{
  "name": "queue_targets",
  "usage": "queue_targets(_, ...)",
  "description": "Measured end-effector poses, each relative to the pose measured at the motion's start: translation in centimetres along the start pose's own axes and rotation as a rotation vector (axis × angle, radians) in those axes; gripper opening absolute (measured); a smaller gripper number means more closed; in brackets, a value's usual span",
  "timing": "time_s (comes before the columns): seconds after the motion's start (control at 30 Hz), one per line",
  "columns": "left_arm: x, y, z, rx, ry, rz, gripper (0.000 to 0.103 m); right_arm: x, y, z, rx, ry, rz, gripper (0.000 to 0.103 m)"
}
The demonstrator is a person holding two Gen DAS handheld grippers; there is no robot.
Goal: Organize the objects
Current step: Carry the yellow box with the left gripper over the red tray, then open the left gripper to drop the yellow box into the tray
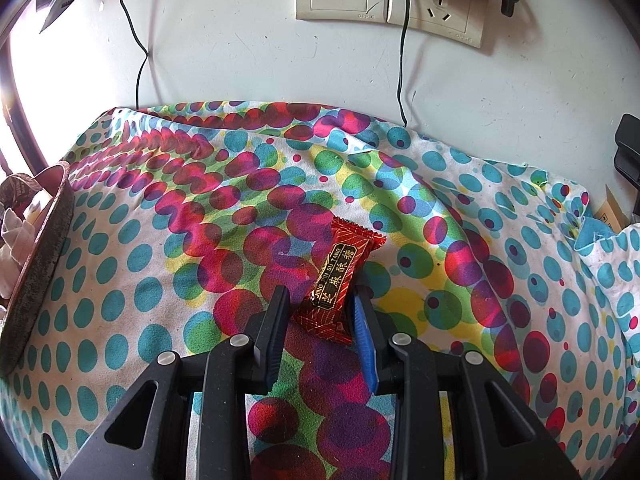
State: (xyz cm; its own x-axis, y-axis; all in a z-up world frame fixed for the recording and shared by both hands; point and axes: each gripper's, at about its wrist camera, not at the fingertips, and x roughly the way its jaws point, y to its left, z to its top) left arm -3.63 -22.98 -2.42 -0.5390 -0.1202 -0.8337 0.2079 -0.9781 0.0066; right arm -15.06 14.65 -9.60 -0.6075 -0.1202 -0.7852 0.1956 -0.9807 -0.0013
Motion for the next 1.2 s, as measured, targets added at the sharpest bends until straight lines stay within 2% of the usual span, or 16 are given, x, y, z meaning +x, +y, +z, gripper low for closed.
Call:
queue_targets(0.2, 1.4, 0.0, -1.0, 0.029, 0.045, 0.028, 0.030, 0.1, 0.0, 0.0, -0.001, 0.000, -0.002, 0.031)
queue_targets(0.7, 3.1, 0.8, -2.1, 0.024, 0.099, 0.032, 0.031, 0.2, -0.2, 0.2, -0.001, 0.002, -0.006, 0.035)
queue_targets(0.97, 2.4, 0.7, -1.8, 0.025, 0.085, 0.013, 0.031, 0.2, -0.1, 0.2, -0.004, 0.002, -0.006, 0.035)
queue_targets(1.2, 0.9, 0.0, -1.2, 0.037, 0.019, -0.026, 0.033, 0.1, 0.0, 0.2, -0.004, 0.002, -0.007, 0.035)
